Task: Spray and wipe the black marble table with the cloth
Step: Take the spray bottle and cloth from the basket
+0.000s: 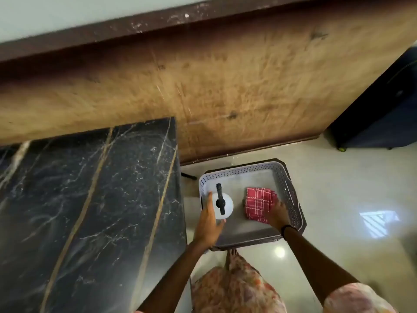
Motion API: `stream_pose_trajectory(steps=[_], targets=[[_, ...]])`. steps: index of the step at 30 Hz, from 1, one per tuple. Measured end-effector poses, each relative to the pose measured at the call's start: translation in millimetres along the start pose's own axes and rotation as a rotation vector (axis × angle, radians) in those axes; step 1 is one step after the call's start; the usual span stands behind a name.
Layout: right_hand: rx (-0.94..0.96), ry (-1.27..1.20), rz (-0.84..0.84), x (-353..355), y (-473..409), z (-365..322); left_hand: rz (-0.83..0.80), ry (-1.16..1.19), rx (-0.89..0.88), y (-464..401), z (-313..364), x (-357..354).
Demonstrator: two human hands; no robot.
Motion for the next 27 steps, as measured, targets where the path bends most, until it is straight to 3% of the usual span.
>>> stream_pose_trajectory(steps=[10,15,19,27], targets=[[-0.283,-0.075,0.099,-18.1,-49.6,10.0,0.059,-0.017,0.081,-54.9,-21.7,-10.4],[-0.312,-0.391,0.002,-22.2,-58.4,19.8,0.018,0.016,0.069,-62.2,-23.9,-11.3],[-0.162,-0.419,0.009,-17.5,-35.7,0.0,0.007,-0.009,0.019,-45.0,-7.6,-1.3],[0.174,-0.519,-0.038,7.4,77.5,-61.5,0.203,0.051,-0.195,71.9,32.4,92.5]])
Point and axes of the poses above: each hand's wrist, its own y-axis away from the middle knuckle, its own x-axis out of the back of the hand, z = x × y, the point moved 4 cm from there along -y, towards the middle knuckle, and after that the axes turned 5 degrees about -x, right-handed, at the moved point
